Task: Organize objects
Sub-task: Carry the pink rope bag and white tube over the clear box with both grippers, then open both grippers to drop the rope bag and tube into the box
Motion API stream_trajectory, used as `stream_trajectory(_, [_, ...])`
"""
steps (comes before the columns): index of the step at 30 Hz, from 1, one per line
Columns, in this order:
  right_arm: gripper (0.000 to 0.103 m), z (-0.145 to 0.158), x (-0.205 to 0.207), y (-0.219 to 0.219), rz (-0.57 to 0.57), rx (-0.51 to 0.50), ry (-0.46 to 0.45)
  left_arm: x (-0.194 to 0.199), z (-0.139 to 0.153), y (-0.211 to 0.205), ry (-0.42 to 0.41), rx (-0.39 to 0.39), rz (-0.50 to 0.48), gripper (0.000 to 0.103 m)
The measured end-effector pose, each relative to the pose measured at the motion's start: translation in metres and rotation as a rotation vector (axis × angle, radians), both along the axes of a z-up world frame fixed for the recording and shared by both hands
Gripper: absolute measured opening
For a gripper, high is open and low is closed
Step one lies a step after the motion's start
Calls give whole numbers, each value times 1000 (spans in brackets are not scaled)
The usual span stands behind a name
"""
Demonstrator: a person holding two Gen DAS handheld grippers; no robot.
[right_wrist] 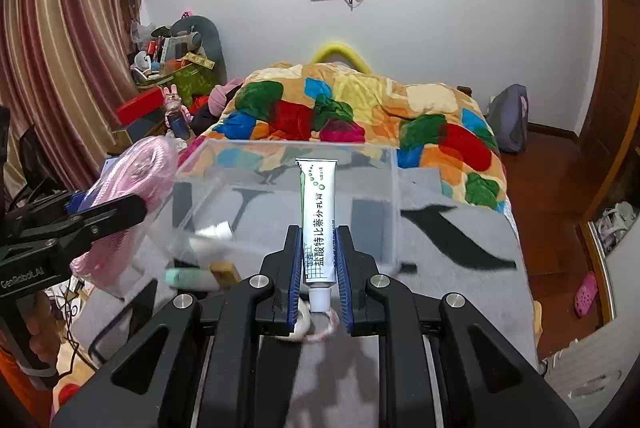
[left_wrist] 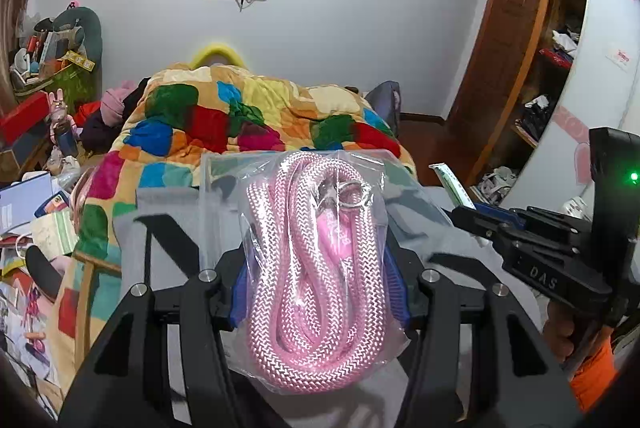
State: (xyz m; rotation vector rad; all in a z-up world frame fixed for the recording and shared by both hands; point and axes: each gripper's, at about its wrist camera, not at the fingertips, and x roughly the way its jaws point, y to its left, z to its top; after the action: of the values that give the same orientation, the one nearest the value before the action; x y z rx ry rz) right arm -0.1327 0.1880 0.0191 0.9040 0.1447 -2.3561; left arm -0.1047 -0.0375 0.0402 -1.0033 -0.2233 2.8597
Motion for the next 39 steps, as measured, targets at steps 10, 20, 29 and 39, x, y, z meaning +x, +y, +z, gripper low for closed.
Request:
stream_trajectory(10, [15, -27, -46, -56, 37, 84, -86, -63, -21, -13, -97, -19, 30, 54])
stream_trajectory(20, [15, -64, -61, -77, 94, 174, -185, -91, -51, -6, -182, -47, 22, 55])
stream_trajectory(29, [32, -43, -45, -61, 101, 149, -138, -73, -32, -2, -132, -71, 6, 56])
stream_trajectory(39, [32, -20, -8, -24, 93, 105, -70, -28, -11, -1, -58, -83, -12, 57])
